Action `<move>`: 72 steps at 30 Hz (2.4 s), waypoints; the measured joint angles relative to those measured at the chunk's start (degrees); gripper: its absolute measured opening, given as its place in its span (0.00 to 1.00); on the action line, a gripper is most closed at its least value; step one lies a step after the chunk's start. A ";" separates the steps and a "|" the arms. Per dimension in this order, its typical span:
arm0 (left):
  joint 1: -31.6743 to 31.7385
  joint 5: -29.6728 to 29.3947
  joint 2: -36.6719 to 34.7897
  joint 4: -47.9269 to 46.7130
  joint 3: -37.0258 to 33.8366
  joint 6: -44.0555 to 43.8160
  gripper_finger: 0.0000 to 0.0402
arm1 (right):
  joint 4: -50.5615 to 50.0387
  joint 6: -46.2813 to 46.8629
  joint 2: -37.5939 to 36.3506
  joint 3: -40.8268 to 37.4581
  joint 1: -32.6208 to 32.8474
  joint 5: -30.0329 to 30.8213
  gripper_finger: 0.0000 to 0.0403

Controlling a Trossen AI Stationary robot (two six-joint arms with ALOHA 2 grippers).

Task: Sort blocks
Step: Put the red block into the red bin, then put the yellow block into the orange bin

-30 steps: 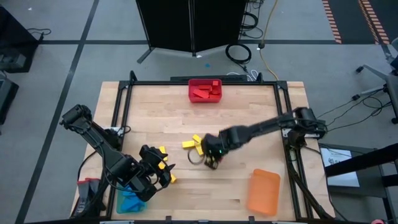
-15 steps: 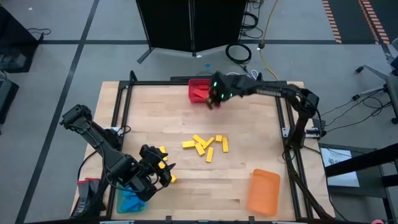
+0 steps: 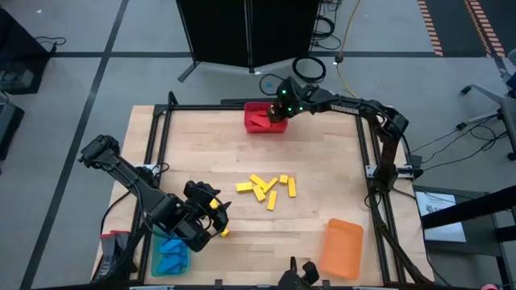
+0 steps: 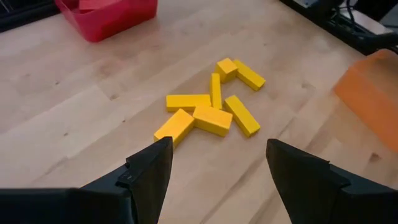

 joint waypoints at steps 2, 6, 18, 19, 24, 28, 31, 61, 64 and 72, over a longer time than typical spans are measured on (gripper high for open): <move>0.04 0.14 0.00 -0.05 0.00 0.08 0.66 | 0.73 -0.16 0.97 0.00 0.06 -0.02 0.20; 0.01 0.20 0.00 -0.05 0.00 0.12 0.66 | 1.79 0.03 2.51 0.00 0.06 0.24 0.25; -0.07 2.76 0.00 -0.40 0.00 1.97 0.66 | -1.22 1.56 2.31 4.43 0.01 -4.29 0.59; -0.07 3.09 0.00 -0.50 0.00 2.00 0.66 | -2.18 0.51 2.31 6.08 0.03 -7.68 0.58; -0.07 5.12 0.00 -1.08 -0.01 4.49 0.66 | -14.23 -6.48 0.16 16.40 3.42 -25.18 0.53; -0.07 5.10 0.00 -1.10 0.00 4.62 0.66 | -32.16 -16.58 -2.23 21.34 11.07 -26.93 0.50; -0.14 5.08 0.00 -1.10 0.00 4.79 0.66 | -46.41 -24.31 -3.48 20.46 18.35 -23.69 0.49; -2.12 4.60 0.00 0.02 -0.01 4.42 0.66 | -10.65 23.80 -11.65 -20.98 35.07 4.70 0.49; -2.12 4.62 0.00 0.04 0.00 4.42 0.66 | -10.43 24.99 -11.65 -20.98 35.26 5.10 0.49; -2.12 4.60 0.00 0.63 0.00 4.42 0.66 | -10.49 28.62 -11.63 -20.98 36.64 6.48 0.49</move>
